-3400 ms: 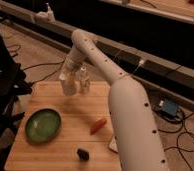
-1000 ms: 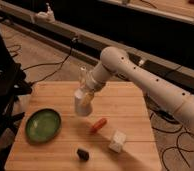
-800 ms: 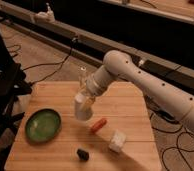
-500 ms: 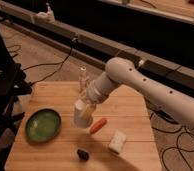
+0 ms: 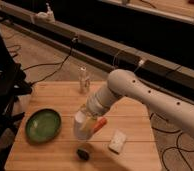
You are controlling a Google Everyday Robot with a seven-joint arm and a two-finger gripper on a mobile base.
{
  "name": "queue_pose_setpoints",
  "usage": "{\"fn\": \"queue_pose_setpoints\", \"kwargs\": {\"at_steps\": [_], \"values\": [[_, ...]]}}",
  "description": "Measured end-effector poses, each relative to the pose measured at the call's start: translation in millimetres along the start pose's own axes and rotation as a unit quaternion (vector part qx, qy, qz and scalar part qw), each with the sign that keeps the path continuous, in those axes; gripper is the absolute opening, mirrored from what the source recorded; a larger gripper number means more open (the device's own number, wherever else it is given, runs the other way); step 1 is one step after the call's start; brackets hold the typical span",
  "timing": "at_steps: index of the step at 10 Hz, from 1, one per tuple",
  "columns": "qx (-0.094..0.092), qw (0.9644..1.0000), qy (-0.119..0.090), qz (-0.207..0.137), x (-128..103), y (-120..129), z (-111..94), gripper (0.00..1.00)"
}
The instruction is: Place the ceramic cup over the eraser
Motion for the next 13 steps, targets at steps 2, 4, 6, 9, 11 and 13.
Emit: {"fn": "queue_pose_setpoints", "kwargs": {"at_steps": [2,4,6,9,11,13], "values": [[0.001,1.0,0.0,0.001,0,0,-1,0.02],[0.002,1.0,0.004,0.001,-1,-1,-1,0.02],[0.01,0.9999,0.011,0.007,-8,5,-5,0.02],[0.019,0.9996,0.008,0.018,-17,24,-9,0.02],[0.02,0.9995,0.003,0.025,-17,38,-8,0.02],[0.016,0.9994,0.002,0.029,-14,53,-4,0.02]]}}
